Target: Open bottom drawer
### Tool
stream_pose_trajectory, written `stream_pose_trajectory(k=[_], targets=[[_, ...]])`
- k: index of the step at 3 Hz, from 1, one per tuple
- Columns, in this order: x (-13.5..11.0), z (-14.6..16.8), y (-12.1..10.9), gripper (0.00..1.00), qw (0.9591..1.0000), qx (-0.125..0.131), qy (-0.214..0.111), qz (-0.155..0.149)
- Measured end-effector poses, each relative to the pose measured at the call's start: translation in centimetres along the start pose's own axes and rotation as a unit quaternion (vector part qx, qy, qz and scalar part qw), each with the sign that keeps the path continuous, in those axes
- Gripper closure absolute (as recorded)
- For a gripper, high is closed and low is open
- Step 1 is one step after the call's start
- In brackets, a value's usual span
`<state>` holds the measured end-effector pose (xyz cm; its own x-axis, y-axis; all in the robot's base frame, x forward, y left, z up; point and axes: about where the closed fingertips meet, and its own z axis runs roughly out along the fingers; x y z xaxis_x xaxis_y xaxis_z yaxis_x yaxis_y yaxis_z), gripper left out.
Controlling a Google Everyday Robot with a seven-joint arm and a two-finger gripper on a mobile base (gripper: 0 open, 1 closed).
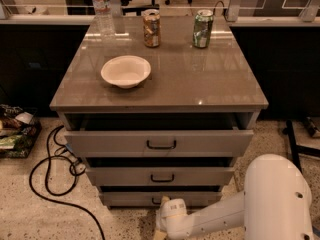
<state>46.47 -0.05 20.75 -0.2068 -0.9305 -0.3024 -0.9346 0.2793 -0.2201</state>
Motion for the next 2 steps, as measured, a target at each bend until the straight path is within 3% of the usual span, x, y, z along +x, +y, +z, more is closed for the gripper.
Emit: stream_pose_trajectory(k=[2], targets=[[-0.47,0.89,0.78,0.00,0.9994,-0.010,0.016,-0.028]])
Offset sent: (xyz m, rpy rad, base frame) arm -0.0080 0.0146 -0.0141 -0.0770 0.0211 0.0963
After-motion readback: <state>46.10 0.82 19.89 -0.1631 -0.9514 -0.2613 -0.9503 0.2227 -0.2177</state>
